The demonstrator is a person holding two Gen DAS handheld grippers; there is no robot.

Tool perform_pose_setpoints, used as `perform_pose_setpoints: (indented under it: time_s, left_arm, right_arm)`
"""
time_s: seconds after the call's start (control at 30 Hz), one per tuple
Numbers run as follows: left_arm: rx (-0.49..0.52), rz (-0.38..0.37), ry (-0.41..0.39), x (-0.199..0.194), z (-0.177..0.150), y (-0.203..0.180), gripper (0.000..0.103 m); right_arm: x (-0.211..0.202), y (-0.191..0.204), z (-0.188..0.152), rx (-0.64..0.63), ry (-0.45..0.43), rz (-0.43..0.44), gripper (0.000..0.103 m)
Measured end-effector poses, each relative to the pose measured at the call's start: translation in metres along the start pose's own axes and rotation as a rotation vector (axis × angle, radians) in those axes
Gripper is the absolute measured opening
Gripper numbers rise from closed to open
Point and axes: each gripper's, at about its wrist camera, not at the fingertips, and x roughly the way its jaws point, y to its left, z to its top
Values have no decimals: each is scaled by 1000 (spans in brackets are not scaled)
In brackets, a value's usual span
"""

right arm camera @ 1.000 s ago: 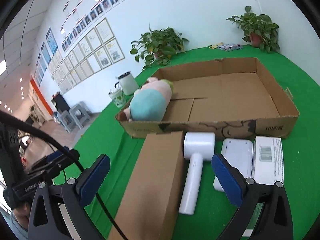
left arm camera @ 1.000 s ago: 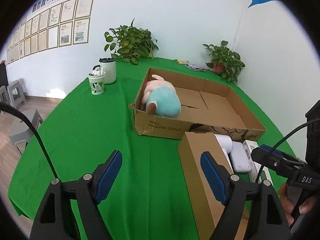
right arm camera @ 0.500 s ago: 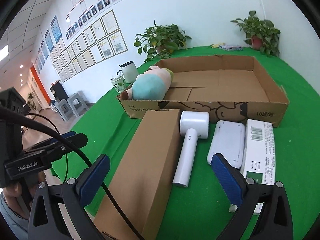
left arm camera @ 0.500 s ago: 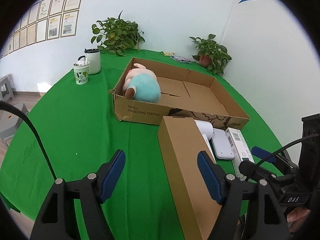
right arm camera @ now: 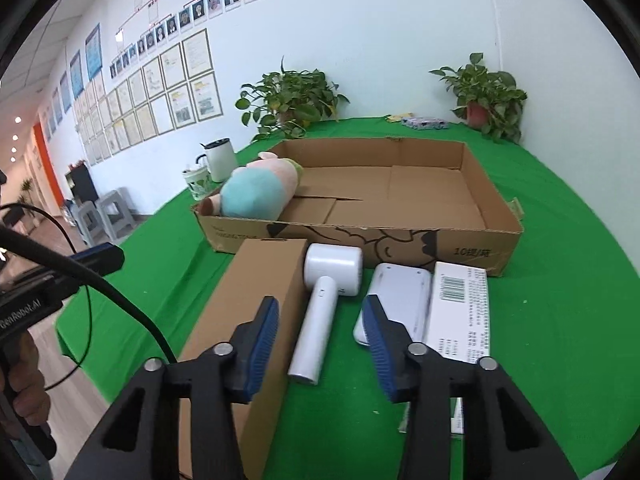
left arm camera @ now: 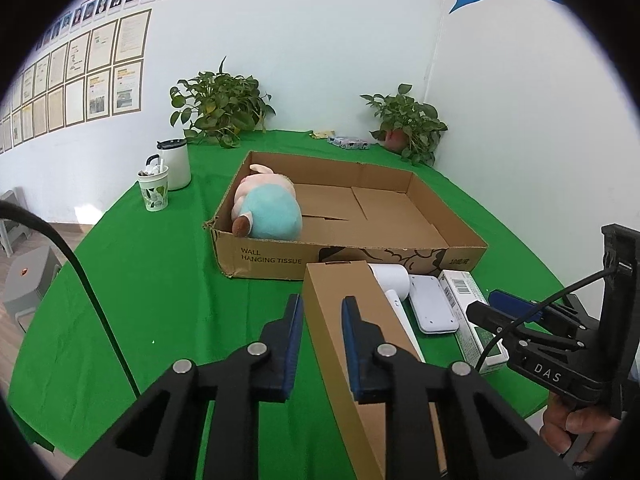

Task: Organize objects
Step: 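Move the left tool back toward the long brown cardboard box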

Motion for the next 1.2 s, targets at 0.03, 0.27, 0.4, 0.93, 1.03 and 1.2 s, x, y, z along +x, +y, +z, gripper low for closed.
perform_pose_setpoints:
  time_s: [0.03,0.27,0.4,0.93,1.03,1.2]
  left_arm:
    - [2,10,-4,1,0,-1,27]
    - [-51,3,-22,-4,-2,7,87]
    - [-54,-3,-38,-7,-4,10,87]
    - [-42,-78,21,7,-8,-4,87]
    - [-51,-83,32,9,-9,-3,87]
    - [-61,-96,37,12,-11,-2,87]
  right_arm:
    - [-1,-1,-1,1,-2,1,43]
    - [-12,-19,2,75,-31,-14,102]
    - [-16,-19,2,59,-23,-51,102]
    - [-25,-20,-8,46,18,-118,102]
    - [-24,-19,-10,45,29,-106,102]
    - [-23,-15,-12,38,37,-97,102]
